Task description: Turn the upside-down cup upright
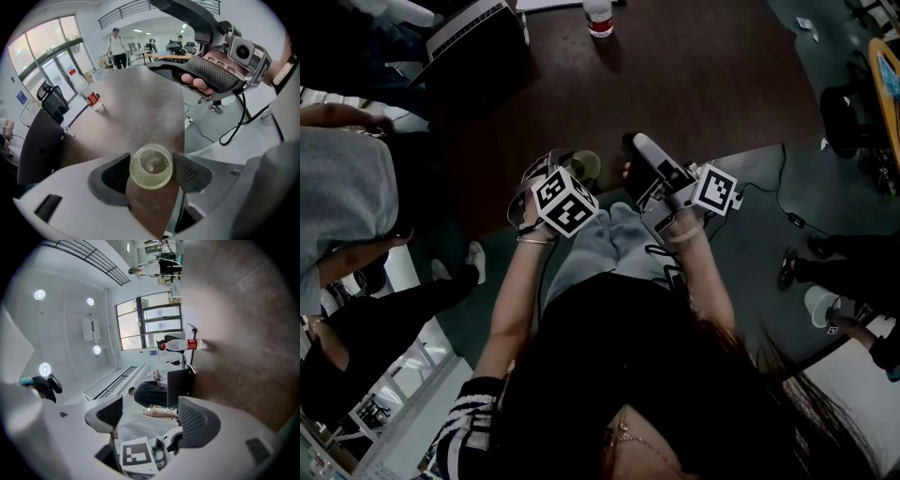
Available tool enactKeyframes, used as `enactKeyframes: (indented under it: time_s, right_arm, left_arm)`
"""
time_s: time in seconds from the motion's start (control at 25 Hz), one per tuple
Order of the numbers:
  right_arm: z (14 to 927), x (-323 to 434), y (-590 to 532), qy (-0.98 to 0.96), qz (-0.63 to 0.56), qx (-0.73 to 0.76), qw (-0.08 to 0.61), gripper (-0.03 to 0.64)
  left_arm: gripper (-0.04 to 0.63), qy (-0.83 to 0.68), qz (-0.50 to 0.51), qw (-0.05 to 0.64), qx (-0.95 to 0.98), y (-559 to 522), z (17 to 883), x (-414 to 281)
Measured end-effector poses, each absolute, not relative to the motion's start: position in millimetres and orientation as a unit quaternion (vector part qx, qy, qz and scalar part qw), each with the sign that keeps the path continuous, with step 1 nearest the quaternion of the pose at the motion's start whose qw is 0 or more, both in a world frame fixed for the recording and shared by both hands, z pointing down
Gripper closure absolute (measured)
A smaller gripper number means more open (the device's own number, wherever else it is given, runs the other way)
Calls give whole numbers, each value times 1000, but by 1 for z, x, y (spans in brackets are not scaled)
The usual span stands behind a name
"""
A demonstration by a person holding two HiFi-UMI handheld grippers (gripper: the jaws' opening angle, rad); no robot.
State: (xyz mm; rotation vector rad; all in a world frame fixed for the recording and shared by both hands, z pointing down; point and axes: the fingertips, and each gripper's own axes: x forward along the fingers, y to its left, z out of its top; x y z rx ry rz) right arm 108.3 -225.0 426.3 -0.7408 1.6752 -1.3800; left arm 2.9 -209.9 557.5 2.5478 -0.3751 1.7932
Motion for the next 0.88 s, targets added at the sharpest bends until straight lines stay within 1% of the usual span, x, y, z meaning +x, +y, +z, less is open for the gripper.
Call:
enactKeyframes:
  time_s: [0.68, 0.76, 0.88]
  right_arm:
    - [426, 106, -225, 675, -547, -297, 396, 241]
    - [426, 106, -225, 676, -546, -300, 394, 261]
    - [426, 105, -225, 676, -545, -308, 388, 324]
  left_arm:
    - [304, -93, 598, -6, 796, -213, 572, 5]
    - [304, -93, 597, -7, 797, -213, 572, 5]
    - [304, -92, 593, -9, 799, -214, 571, 6]
